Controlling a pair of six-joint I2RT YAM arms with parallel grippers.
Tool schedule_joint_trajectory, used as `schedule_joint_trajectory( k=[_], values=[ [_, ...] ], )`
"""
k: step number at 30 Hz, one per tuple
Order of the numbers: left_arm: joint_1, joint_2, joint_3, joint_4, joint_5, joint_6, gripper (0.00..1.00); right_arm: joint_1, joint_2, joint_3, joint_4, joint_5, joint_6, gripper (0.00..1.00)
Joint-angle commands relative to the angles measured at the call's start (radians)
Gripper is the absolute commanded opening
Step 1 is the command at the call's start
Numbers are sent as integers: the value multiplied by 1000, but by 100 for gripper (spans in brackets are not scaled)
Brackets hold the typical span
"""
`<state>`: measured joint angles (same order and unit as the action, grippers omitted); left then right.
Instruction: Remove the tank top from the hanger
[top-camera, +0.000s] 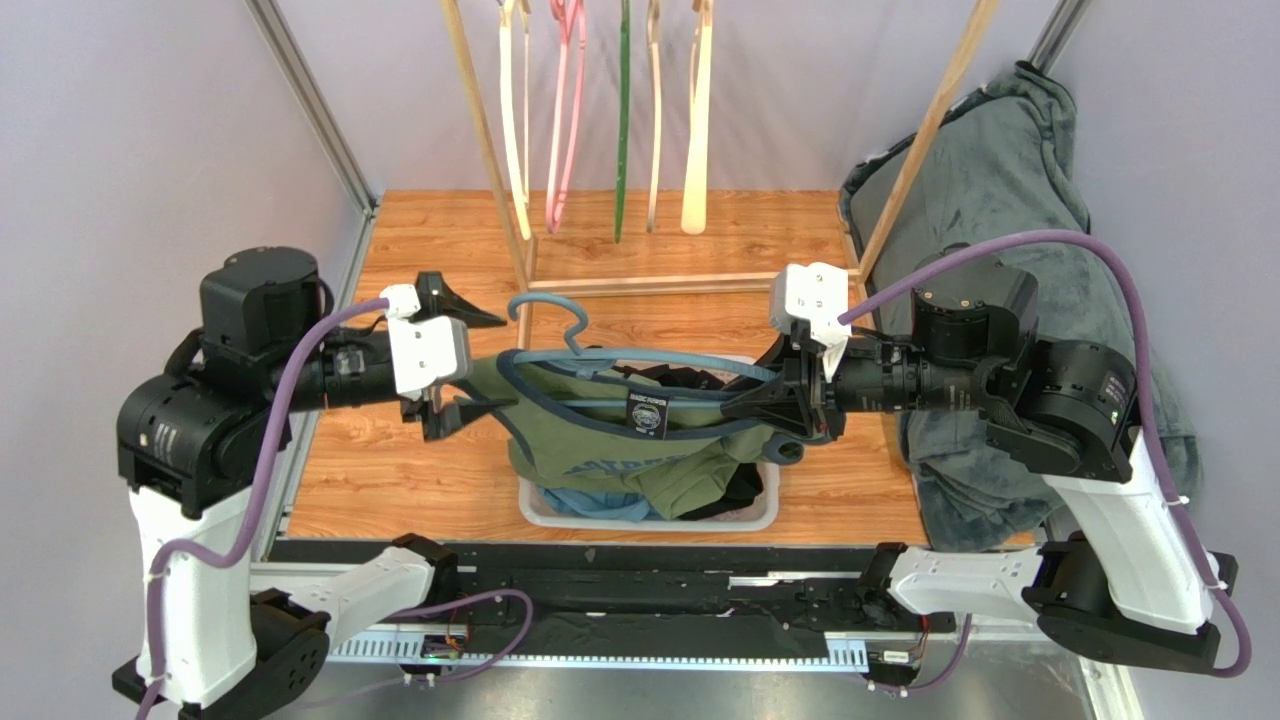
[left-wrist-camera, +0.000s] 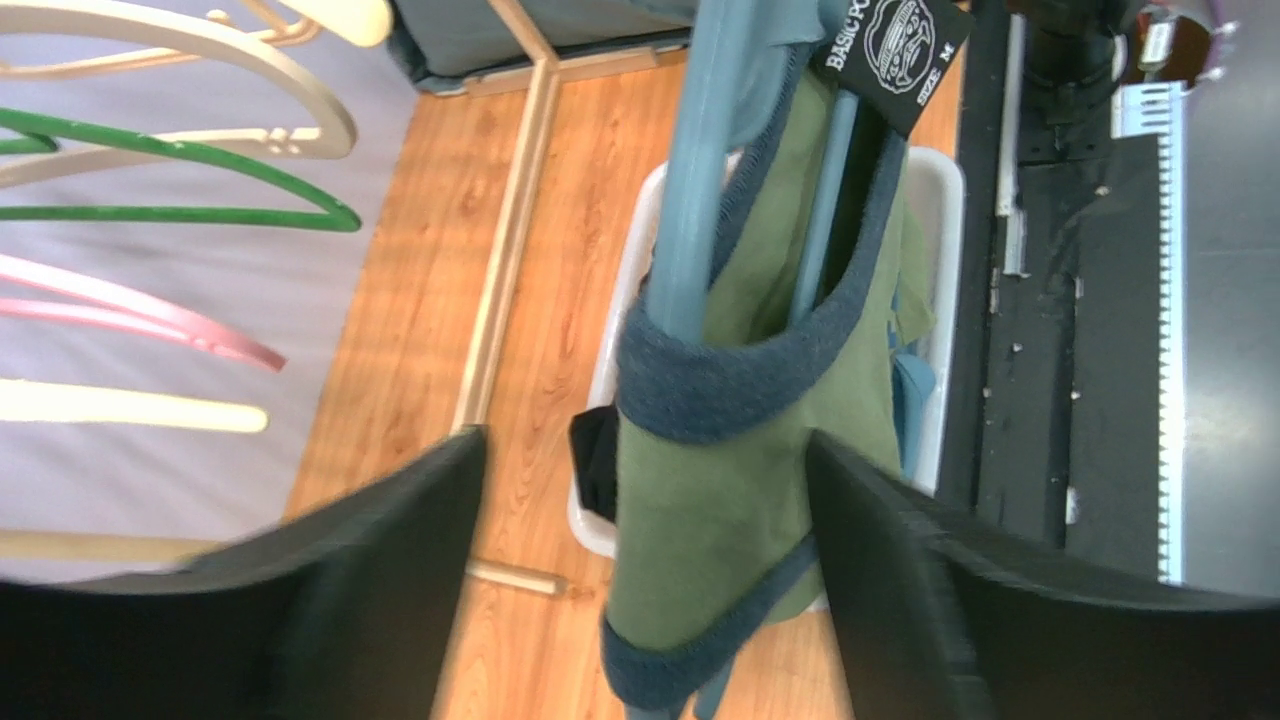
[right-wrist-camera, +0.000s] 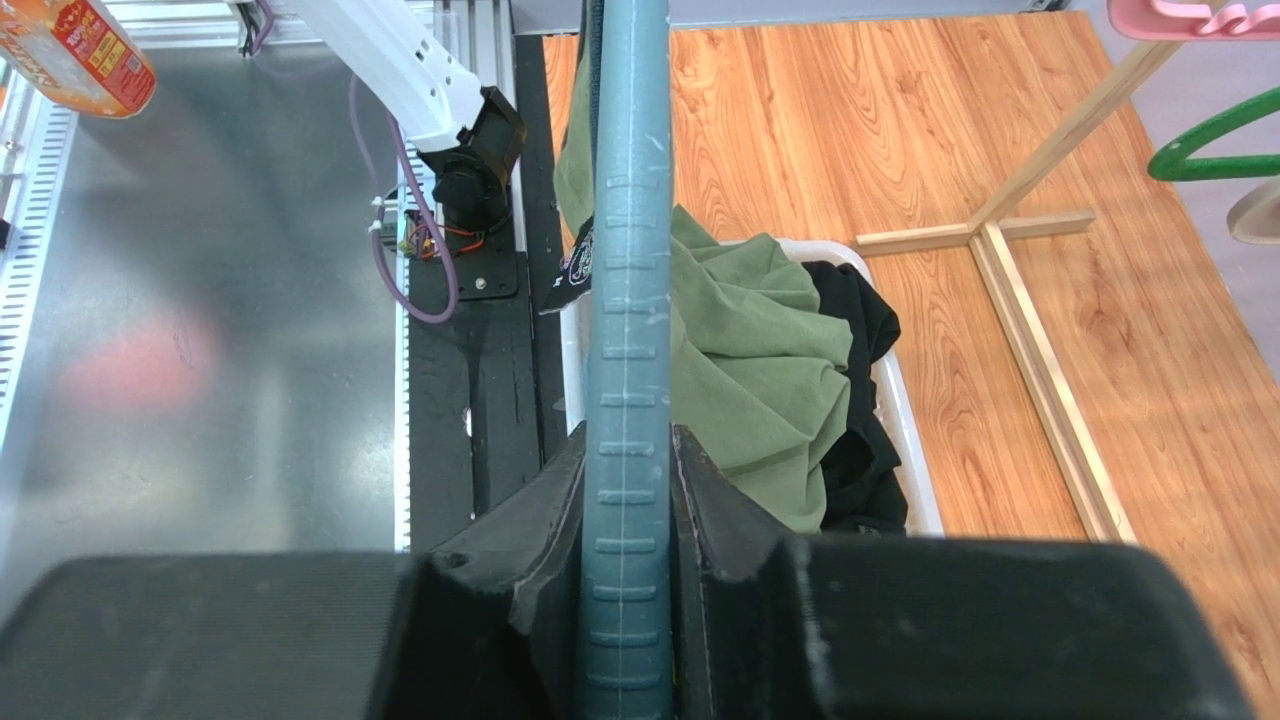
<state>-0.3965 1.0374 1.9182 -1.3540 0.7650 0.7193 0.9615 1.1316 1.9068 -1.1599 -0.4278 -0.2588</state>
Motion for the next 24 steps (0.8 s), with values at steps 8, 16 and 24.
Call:
schedule_joint_trajectory(
  k=[8, 16, 24],
  values=[
    [5, 15, 74, -8, 172, -81, 28, 29, -9, -6, 117, 34, -17, 0],
    [5, 18, 61, -4, 249, -133, 41, 65, 8, -22, 186, 57, -14, 0],
    [5, -10, 2, 58, 214, -170, 0, 77, -4, -66, 255, 95, 4, 0]
  ],
)
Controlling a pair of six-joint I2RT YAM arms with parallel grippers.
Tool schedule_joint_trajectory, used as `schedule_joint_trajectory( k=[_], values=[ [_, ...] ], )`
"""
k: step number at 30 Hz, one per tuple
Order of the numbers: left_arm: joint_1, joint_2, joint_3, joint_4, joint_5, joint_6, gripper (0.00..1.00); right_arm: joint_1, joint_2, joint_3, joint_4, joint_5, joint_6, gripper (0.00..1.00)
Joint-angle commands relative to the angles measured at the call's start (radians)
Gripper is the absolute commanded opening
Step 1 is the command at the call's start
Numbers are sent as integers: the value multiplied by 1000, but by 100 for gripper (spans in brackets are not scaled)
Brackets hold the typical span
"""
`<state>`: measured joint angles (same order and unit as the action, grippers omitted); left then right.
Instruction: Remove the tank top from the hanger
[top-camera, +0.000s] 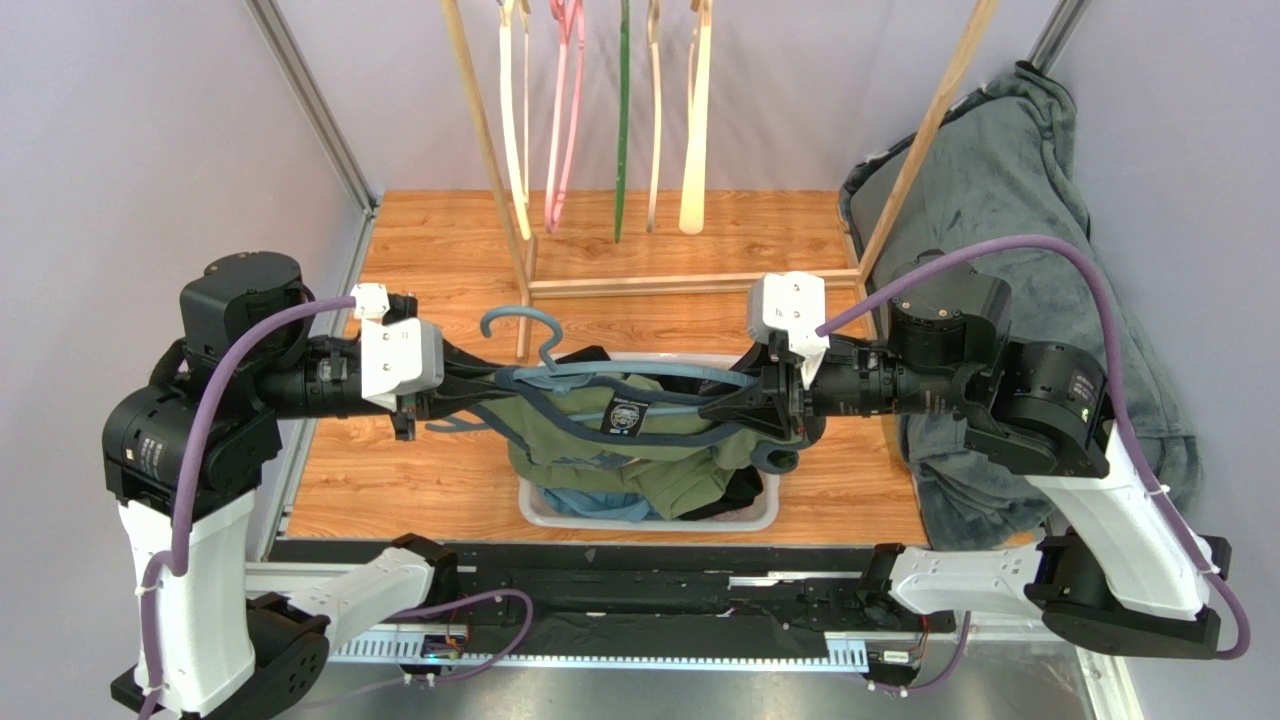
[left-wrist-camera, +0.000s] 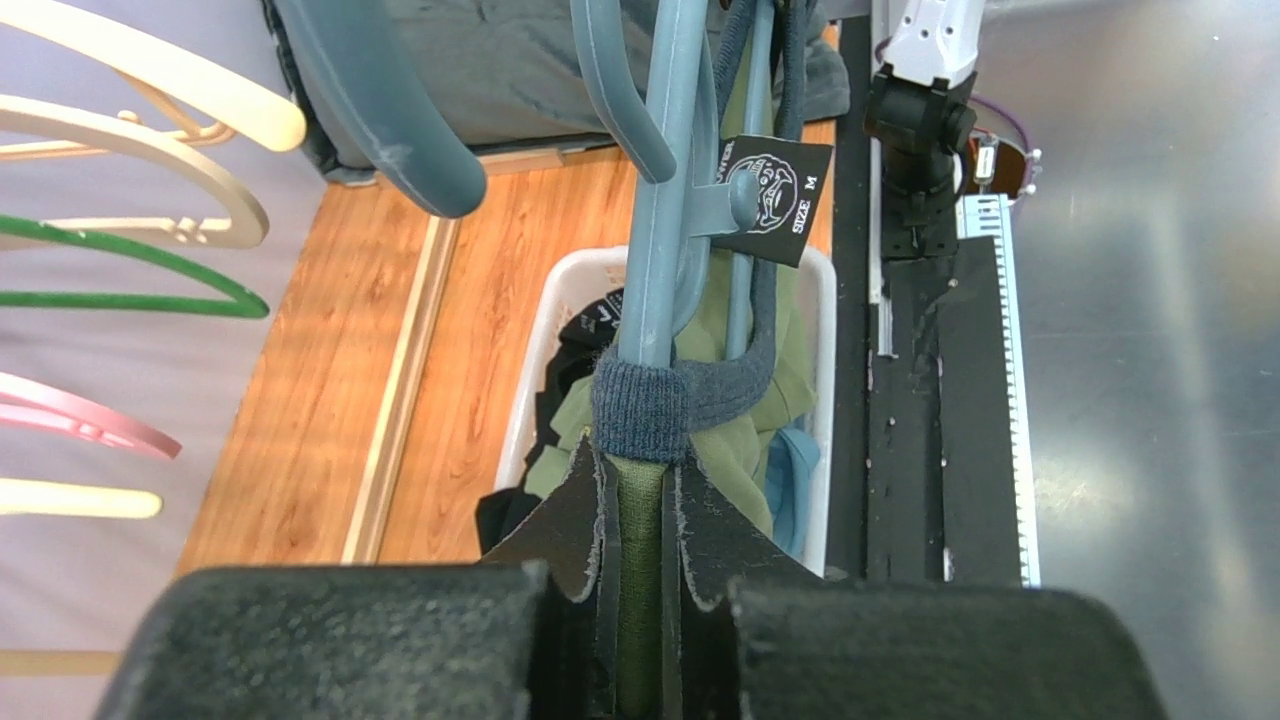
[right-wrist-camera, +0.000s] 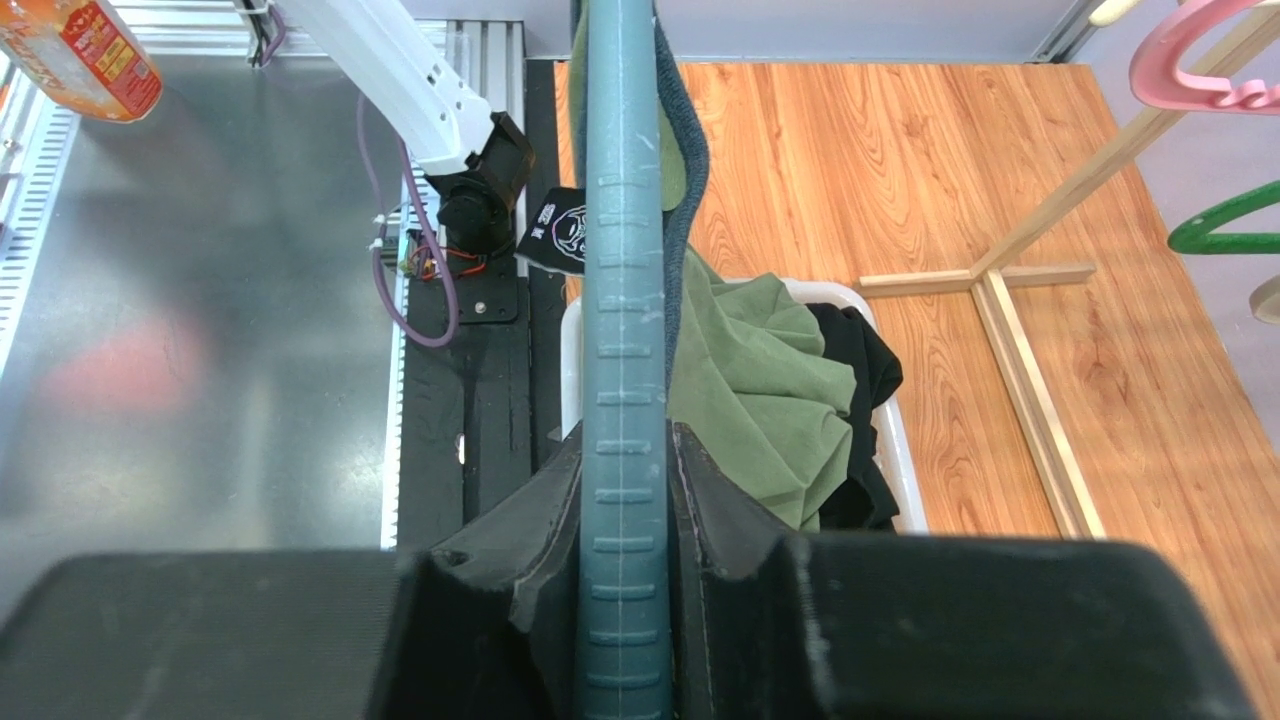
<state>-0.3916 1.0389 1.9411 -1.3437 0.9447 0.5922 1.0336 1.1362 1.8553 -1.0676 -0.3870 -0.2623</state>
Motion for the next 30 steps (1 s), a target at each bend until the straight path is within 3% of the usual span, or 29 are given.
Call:
schedule_joint_trajectory(
  k=[1, 3, 4, 5, 6, 8, 11, 16, 23, 30],
  values=[
    [0, -13, -19, 57, 31, -48, 0, 5, -7, -21, 172, 68, 9, 0],
    [0, -13, -18, 74, -3, -75, 0, 5, -15, -42, 182, 120, 11, 2],
    [0, -17, -18, 93, -24, -84, 0, 5, -19, -53, 195, 179, 14, 9],
    [-1, -17, -18, 101, -71, -92, 0, 6, -32, -60, 198, 207, 14, 25],
    [0, -19, -18, 107, -96, -100, 0, 5, -39, -77, 201, 235, 8, 34],
    [0, -25, -18, 115, -162, -94, 0, 5, -76, -93, 222, 319, 9, 63],
    [-1, -37, -22, 118, -214, -83, 0, 5, -125, -129, 276, 431, 11, 71],
    [0, -59, -45, 124, -247, -72, 0, 3, -249, -197, 330, 514, 46, 74],
    [0, -62, -27, 117, -245, -71, 0, 5, -406, -379, 320, 556, 116, 74],
    [0, -59, -11, 110, -210, -83, 0, 3, -425, -484, 377, 514, 136, 77]
  ],
)
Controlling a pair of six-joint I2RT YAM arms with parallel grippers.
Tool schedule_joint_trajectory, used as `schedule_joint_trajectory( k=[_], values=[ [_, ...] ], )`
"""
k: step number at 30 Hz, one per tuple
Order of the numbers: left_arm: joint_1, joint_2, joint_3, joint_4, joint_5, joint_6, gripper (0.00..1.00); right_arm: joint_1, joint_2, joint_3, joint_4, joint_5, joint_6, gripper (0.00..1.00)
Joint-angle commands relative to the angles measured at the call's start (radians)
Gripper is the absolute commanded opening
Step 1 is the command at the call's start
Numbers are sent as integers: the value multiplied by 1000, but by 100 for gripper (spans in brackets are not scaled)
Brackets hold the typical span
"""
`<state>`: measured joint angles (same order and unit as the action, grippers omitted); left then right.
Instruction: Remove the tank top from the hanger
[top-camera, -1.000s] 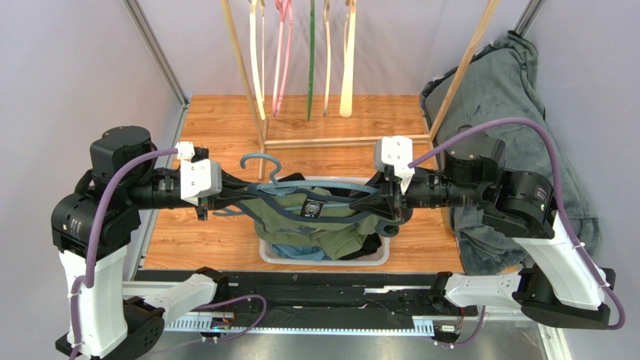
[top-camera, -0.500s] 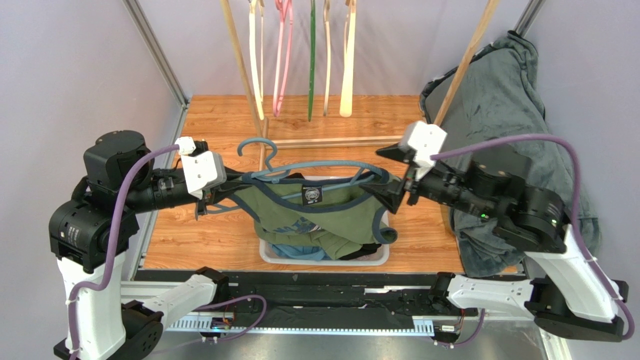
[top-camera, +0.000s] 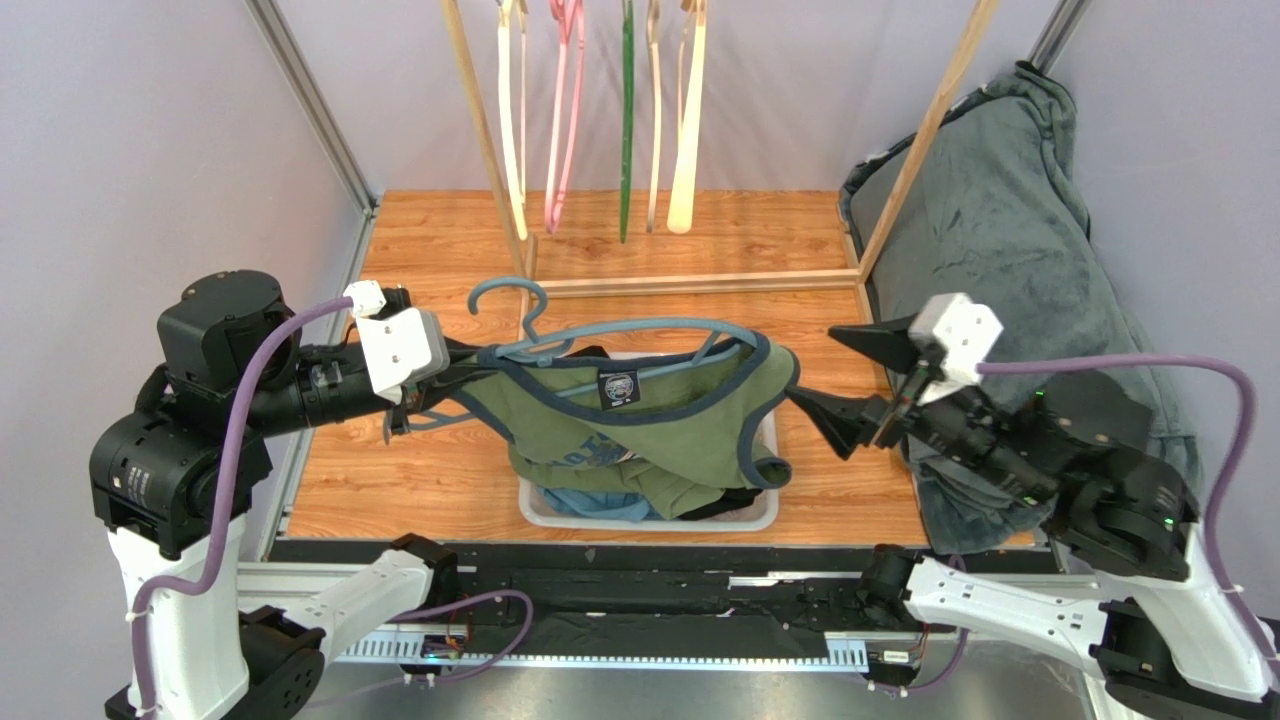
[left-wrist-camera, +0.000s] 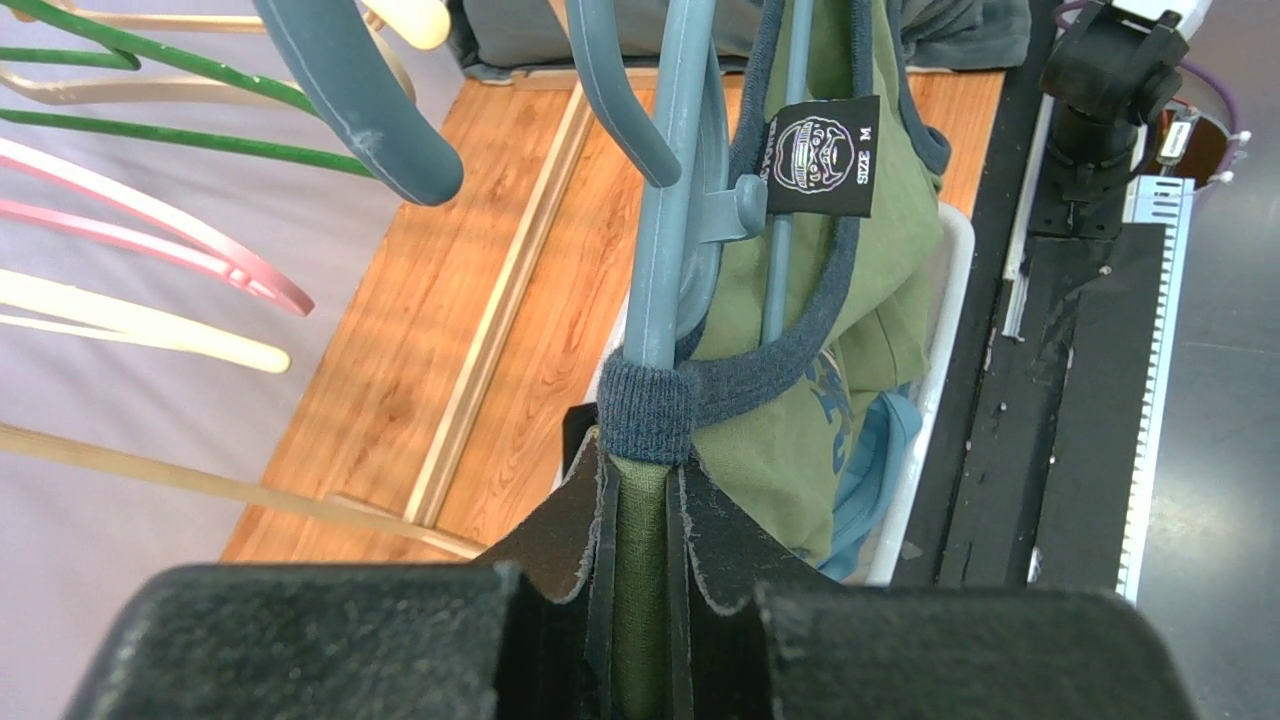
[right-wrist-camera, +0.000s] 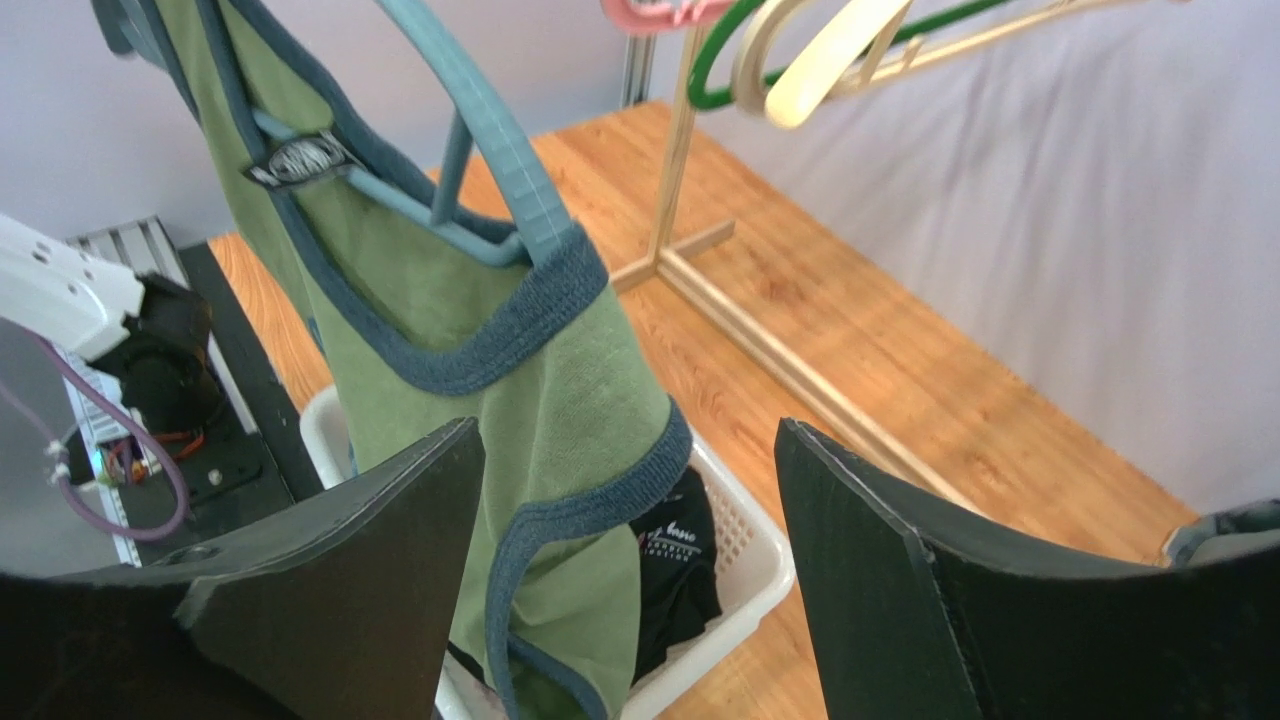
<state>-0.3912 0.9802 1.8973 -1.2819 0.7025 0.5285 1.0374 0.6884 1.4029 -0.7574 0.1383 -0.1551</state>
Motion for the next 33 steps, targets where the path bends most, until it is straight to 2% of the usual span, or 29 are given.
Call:
schedule_joint_trajectory(
  k=[1, 4, 7, 10, 11, 12, 13, 14, 21, 27, 33],
  values=[
    [0, 2, 34, 47, 32, -21, 0, 0, 31, -30, 66, -23, 28, 77],
    [0, -2, 39, 46, 38, -24, 0, 0, 56, -30, 72, -39, 23, 76],
    [0, -5, 42, 46, 48, -27, 0, -2, 76, -25, 75, -36, 19, 69],
    [0, -5, 46, 41, 49, -25, 0, -2, 73, -24, 73, -14, 22, 47],
    [0, -5, 48, 39, 48, -25, 0, -2, 68, -24, 73, -6, 23, 32],
    [-1, -3, 52, 38, 51, -25, 0, -2, 66, -24, 69, 0, 23, 24],
    [-1, -3, 54, 36, 51, -25, 0, -2, 59, -22, 63, 13, 23, 11],
    [0, -3, 57, 36, 52, -27, 0, 0, 57, -21, 58, 23, 26, 7],
    [0, -2, 69, 35, 54, -28, 0, -2, 23, -7, -51, 86, 31, 6],
    [0, 12, 97, 36, 64, -41, 0, -2, -10, -80, -53, 132, 52, 3],
    [-1, 32, 117, 46, 101, -50, 0, -2, 49, -127, -13, 133, 52, 3]
  ],
)
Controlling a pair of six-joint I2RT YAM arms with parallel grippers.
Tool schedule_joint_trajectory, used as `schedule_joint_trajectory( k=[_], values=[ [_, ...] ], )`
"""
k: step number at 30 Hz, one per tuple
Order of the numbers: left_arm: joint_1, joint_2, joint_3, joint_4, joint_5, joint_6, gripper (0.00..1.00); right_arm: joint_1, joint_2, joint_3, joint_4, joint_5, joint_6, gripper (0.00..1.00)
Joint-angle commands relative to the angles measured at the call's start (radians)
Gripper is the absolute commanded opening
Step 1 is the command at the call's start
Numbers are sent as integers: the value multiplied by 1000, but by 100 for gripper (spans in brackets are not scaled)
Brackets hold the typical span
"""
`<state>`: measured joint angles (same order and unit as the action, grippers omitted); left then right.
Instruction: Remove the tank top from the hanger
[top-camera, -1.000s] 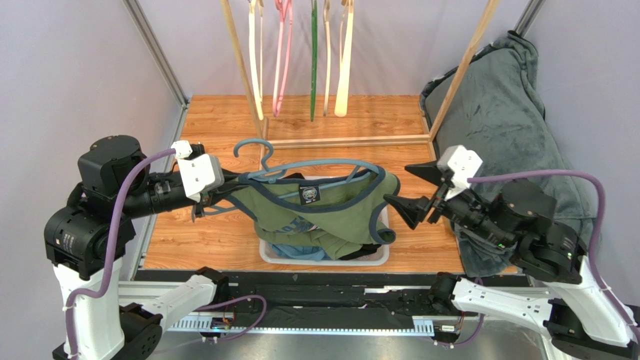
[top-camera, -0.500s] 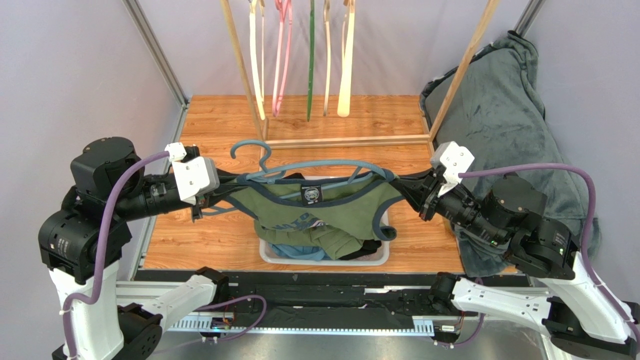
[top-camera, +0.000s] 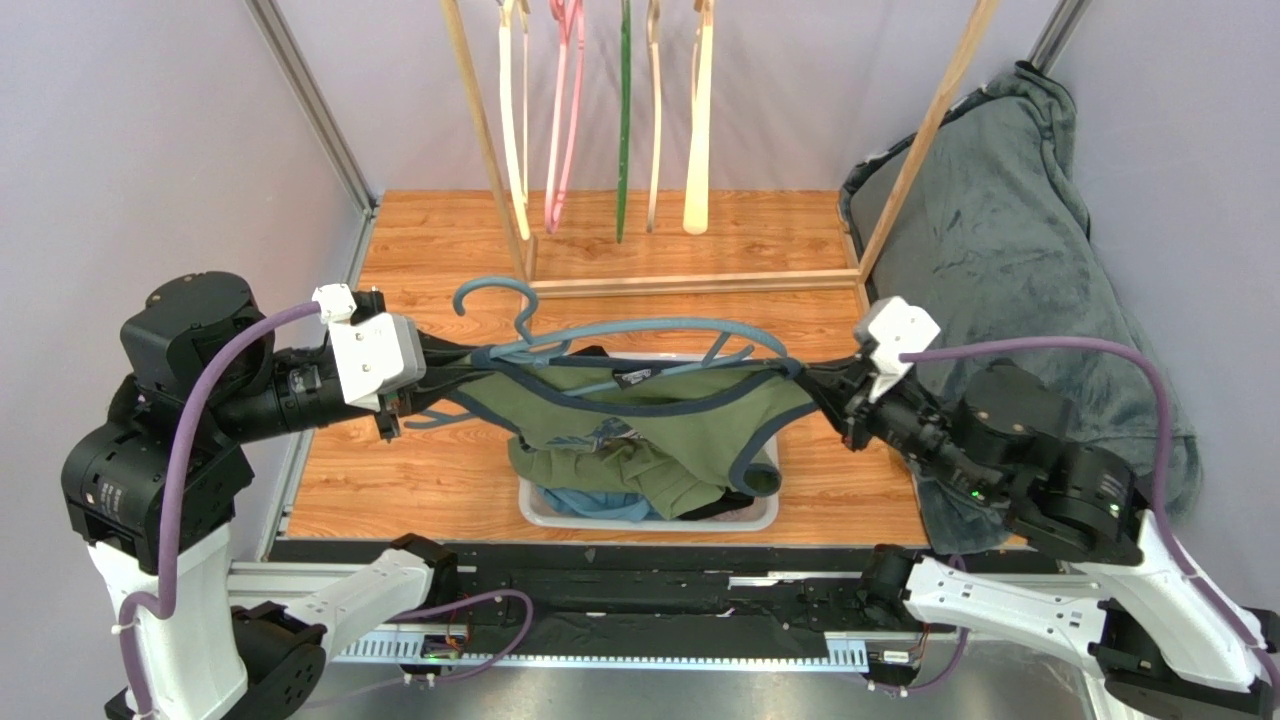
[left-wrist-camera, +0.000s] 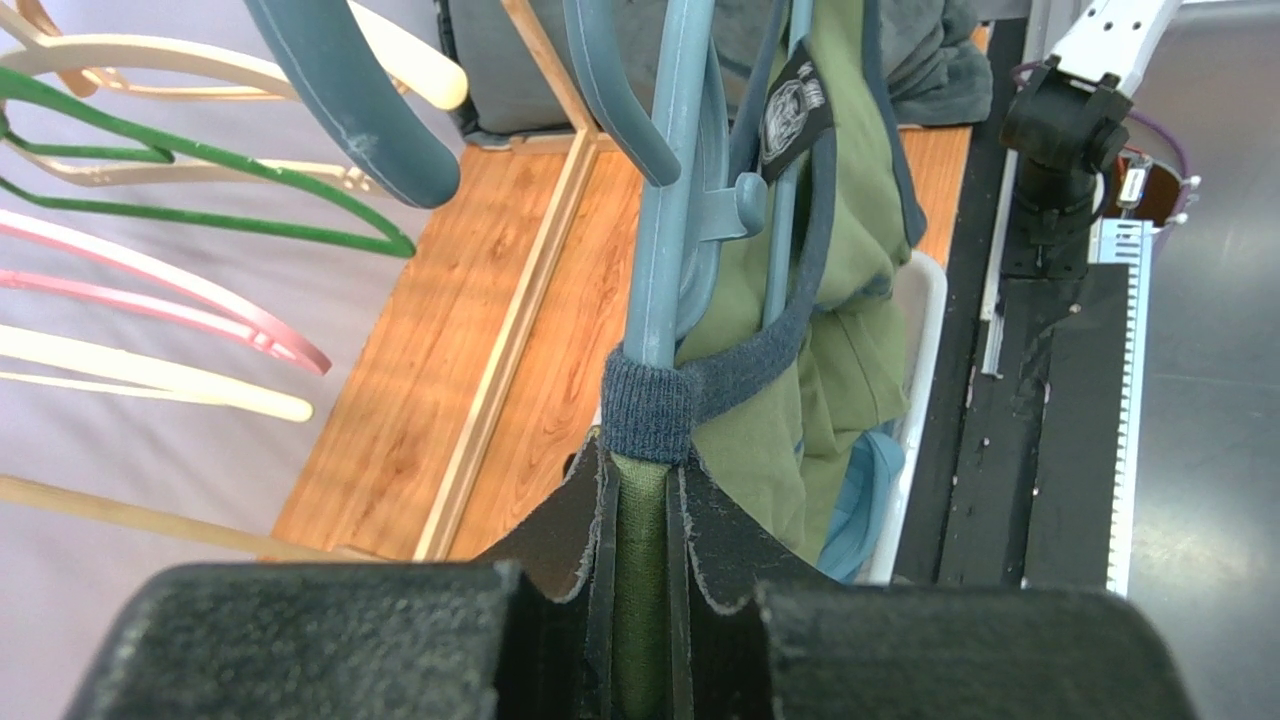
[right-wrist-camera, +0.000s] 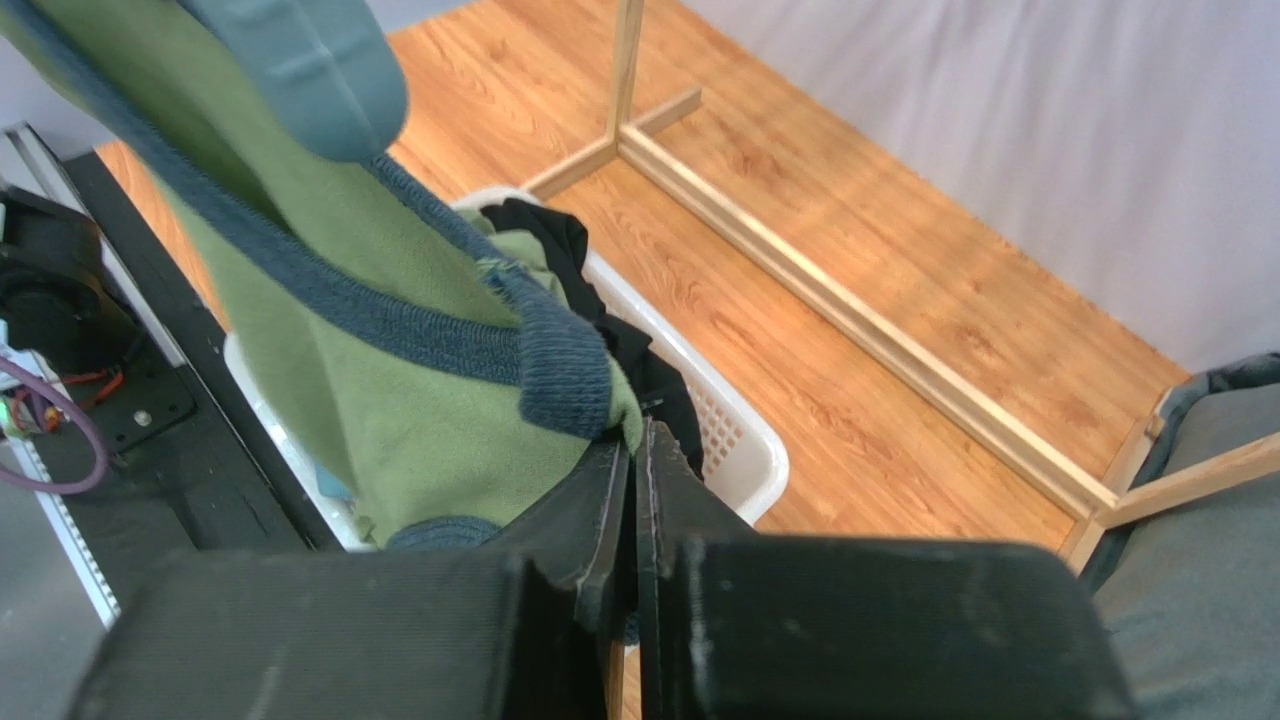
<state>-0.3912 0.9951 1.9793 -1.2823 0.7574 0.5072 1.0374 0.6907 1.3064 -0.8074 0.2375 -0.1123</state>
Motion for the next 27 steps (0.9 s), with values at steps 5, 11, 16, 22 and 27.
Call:
schedule_joint_trajectory(
  k=[5, 11, 16, 22, 27],
  values=[
    [-3, 79, 33, 61, 68, -32, 0, -2, 138, -7, 90, -47, -6, 37],
    [-55, 138, 39, 70, -35, 30, 0, -2, 112, 117, -8, -133, -35, 65],
    [-72, 177, 64, 165, -121, -9, 0, -2, 87, 261, -136, -168, -41, 70],
    [-78, 206, 93, 213, -173, -53, 0, -2, 99, 407, -260, -216, -56, 71],
    [-129, 166, 58, 94, -43, 136, 0, -2, 108, 462, -224, -257, -95, 77]
  ],
)
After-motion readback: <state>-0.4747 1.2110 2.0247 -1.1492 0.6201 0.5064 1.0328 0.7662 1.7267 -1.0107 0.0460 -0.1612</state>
